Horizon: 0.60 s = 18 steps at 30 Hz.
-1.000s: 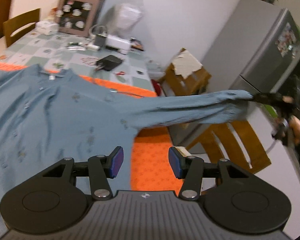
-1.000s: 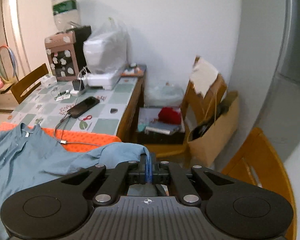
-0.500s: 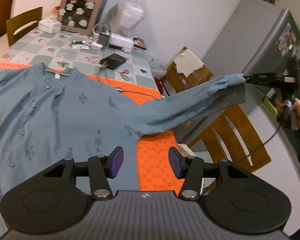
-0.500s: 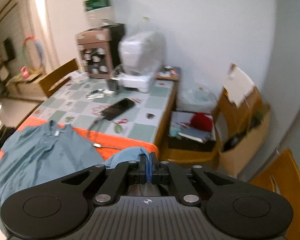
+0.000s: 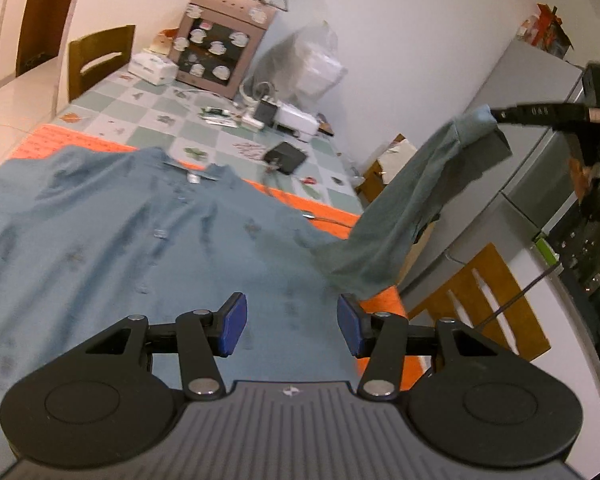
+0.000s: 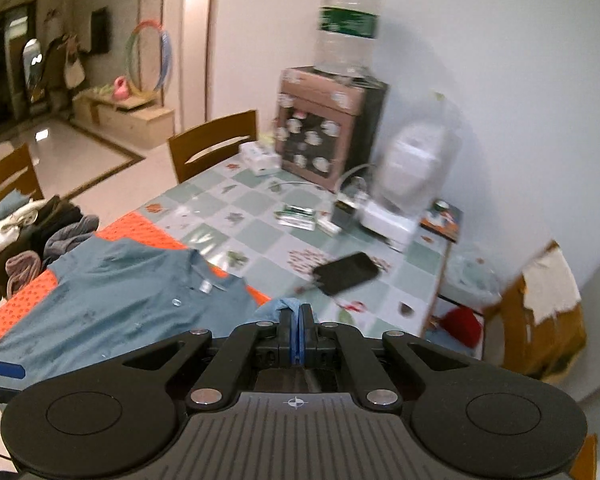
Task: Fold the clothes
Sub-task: 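Lay the sleeve across the shirt body and open the right gripper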
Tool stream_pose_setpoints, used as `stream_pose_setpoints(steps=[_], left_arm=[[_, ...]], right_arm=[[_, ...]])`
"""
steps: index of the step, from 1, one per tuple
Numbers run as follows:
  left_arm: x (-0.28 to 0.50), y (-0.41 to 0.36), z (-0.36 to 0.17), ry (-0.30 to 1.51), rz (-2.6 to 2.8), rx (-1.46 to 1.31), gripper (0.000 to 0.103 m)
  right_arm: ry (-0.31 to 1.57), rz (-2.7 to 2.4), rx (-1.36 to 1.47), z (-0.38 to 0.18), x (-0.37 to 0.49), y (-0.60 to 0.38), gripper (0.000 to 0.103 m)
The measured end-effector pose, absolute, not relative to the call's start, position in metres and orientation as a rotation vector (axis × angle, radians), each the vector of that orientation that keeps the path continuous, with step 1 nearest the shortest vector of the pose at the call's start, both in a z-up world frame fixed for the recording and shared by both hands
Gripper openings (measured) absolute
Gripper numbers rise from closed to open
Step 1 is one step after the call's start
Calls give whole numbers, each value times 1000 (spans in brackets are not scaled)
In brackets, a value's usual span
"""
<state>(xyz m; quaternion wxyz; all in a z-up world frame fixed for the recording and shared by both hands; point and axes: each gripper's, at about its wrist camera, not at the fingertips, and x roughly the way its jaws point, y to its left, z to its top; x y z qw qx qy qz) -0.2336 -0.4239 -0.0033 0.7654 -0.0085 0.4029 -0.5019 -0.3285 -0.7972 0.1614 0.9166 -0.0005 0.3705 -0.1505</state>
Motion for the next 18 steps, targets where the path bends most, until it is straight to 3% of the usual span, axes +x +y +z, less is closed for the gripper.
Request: stream_pose_setpoints(steps=[8,16,18], left_arm=[[-144,-358,-16,886,-1085,14,58],[-89,-314,-29,903,-1036,28,60],[-81,-308,-33,902,-1019,37,61]], right_arm=[[853,-275,-45,133,-209,-716,4],[981,-213,-59,62,-126,-662,5],[988,-195,-41,47,-115,-655,13]])
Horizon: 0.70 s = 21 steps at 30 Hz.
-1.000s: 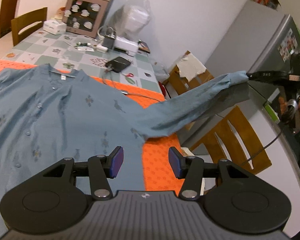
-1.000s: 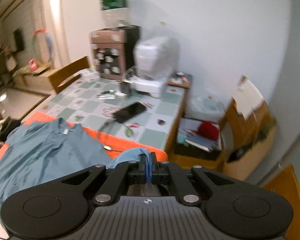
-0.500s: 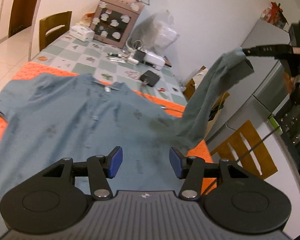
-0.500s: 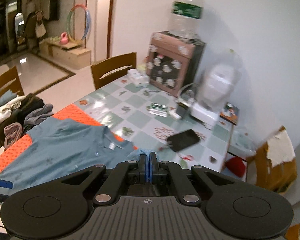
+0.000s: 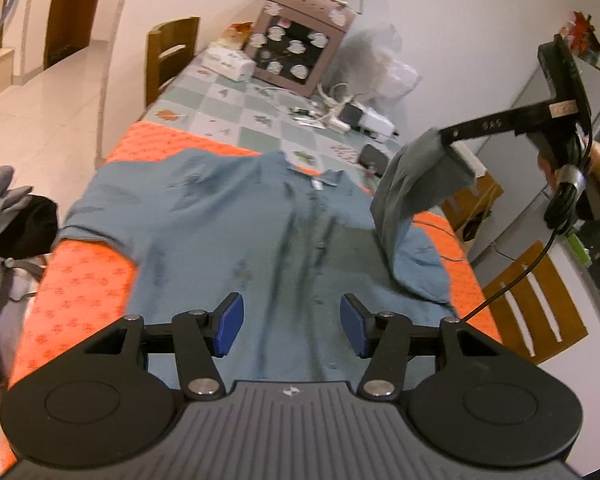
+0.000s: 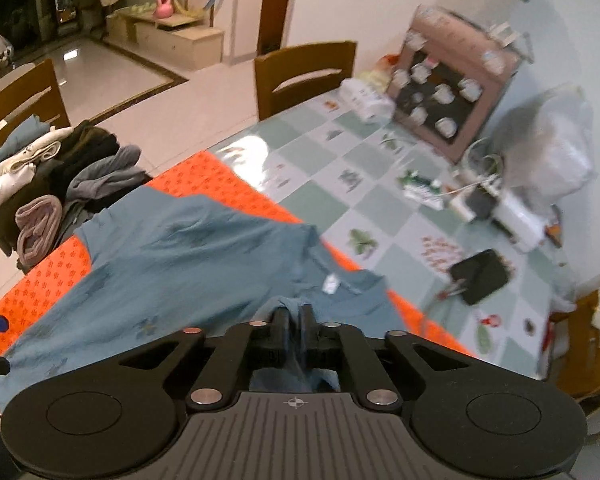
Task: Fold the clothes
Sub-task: 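Lay the sleeve across the shirt body and open the right gripper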
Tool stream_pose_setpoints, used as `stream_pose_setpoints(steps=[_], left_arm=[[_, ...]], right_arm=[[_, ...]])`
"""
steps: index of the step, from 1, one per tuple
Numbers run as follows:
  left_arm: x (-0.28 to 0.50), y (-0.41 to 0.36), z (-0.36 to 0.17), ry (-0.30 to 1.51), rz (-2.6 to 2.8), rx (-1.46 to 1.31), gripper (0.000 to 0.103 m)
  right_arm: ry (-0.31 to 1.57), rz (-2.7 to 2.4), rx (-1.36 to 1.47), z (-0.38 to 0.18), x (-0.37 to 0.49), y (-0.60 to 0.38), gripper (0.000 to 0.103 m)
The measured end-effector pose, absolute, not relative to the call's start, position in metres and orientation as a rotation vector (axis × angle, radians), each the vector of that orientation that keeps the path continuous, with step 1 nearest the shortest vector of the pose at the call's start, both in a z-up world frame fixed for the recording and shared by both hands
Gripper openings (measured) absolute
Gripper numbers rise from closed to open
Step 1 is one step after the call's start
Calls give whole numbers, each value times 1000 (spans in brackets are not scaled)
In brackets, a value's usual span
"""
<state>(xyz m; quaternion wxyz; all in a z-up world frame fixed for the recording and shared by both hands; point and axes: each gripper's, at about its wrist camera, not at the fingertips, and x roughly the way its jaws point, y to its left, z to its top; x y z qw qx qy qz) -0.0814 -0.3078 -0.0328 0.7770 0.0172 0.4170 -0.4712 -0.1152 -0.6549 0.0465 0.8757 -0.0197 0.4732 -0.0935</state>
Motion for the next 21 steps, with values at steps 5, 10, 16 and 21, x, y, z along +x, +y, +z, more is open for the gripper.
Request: stream_pose_setpoints(steps=[5,10,16,21], left_arm=[[-68,-301,-38,901,-998,52,61],[-60,-316,-46,897,-1021,95,61],[-55,-351,-62,885,-1102,182,61],[-54,-384,-77,894,-1194,234,61]], right_arm=[[954,-182,13,35,-106,-646,31],[917,-193,64,46,-121,-648,36],[908,-228,87,46,-154,-649,42],[877,-269,109,42,-183,-646,42]])
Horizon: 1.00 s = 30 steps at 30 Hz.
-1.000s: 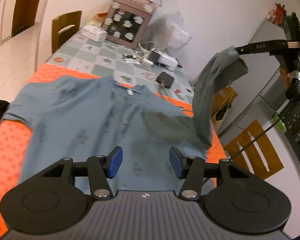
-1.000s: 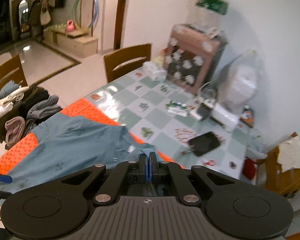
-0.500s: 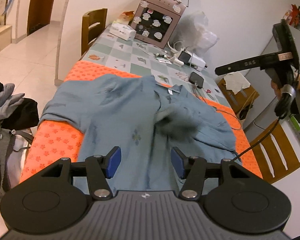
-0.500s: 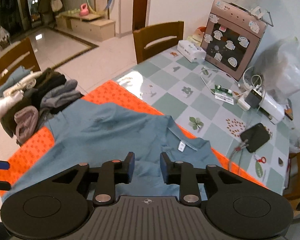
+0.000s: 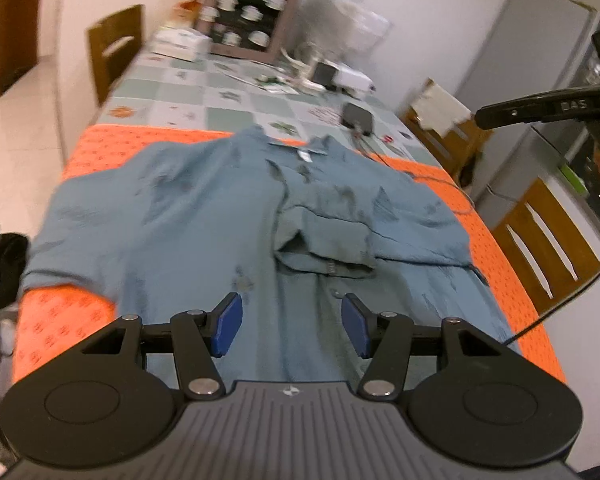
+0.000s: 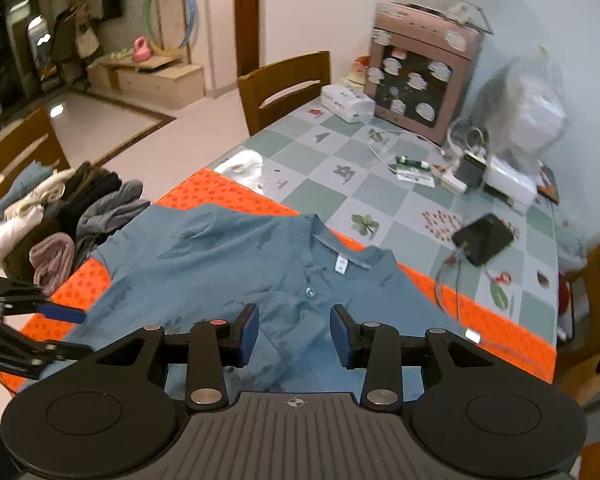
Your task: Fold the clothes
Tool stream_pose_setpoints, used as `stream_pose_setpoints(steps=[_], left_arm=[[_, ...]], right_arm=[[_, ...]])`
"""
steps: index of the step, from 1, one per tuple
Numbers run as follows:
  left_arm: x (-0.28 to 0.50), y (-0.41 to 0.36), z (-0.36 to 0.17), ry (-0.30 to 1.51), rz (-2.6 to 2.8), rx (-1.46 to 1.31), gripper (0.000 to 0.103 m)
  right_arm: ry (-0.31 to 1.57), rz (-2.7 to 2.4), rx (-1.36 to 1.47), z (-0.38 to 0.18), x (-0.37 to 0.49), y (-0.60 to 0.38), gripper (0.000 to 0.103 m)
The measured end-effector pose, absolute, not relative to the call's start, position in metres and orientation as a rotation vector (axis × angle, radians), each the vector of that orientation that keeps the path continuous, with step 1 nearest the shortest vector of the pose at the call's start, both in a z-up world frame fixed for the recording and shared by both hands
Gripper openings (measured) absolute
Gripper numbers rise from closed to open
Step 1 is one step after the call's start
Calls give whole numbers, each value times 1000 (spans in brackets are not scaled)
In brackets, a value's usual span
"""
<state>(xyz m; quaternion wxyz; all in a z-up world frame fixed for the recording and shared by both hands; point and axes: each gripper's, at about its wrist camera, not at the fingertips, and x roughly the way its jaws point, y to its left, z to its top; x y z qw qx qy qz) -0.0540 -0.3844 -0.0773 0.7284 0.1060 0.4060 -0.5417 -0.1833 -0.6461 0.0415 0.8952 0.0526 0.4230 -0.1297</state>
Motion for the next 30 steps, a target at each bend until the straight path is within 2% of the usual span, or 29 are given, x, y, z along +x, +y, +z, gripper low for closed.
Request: stream_pose_setpoints(steps=[6,9,12,17,28,29,30], left_arm=[[-59,-426,-96,853,-1277,309,59],[-60,-446,-107,823,-1307,361,48],[-55,-463,-119,848,-1341,378,41],[-41,-488,-141,918,-1360,371,41],[-15,-517,-159,1023,-1330,219,41],[-12,-517,-160,1029,-1324,198,33],[-9,-517,-160,1034,-1321,174,19]], right_arm=[[842,-337,146,31,-218,-638,43],[837,-376,180,22,-233,-635,44],[832,-421,245,8,-250,-631,44],[804,-498,358,-19,-279,-624,51],[766,-629,625,-71,-313,-613,51],[770,-636,630,-74,-313,-613,51],[777,-641,639,-77,-313,-612,51]])
